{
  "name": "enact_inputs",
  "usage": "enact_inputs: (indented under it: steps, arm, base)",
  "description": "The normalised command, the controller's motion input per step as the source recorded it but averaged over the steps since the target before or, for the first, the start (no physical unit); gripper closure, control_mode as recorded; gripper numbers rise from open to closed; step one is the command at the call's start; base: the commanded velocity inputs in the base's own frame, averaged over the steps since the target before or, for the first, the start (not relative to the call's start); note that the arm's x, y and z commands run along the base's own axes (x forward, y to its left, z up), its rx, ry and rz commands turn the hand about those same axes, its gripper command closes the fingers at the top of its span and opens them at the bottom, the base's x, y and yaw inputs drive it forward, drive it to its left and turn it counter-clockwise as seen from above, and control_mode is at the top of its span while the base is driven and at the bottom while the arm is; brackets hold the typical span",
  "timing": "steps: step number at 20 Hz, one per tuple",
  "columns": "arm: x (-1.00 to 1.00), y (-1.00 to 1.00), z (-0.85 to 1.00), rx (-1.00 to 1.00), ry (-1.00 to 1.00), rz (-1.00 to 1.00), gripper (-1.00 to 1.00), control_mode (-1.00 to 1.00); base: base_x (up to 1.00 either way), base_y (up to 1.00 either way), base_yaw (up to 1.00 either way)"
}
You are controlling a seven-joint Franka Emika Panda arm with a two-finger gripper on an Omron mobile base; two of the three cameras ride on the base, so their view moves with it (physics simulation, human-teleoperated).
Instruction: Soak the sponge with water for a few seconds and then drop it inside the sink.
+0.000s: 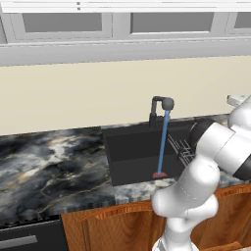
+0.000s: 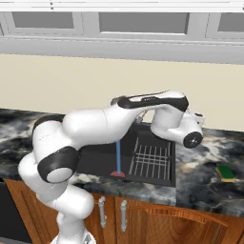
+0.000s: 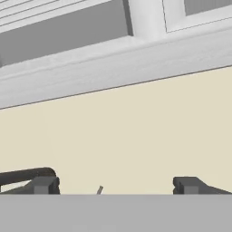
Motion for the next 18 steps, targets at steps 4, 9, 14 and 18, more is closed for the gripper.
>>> enact_inputs:
  steps: [4, 9, 14, 18]
  arm:
    - [-0.40, -0.07, 0.76, -0.08, 0.23, -0.03, -1.00, -1.00]
    - [-0.09, -0.01, 0.33, -0.05, 0.36, -0.05, -1.00, -1.00]
    - [0.00, 0.00, 0.00, -0.01, 0.40, -0.08, -1.00, -1.00]
    - [0.00, 0.00, 0.00, 0.00, 0.38, -0.02, -1.00, -1.00]
  base:
    - [0.00, 0.00, 0.00]
    - [0.00, 0.00, 0.00]
    - [0.00, 0.00, 0.00]
    - [0.00, 0.00, 0.00]
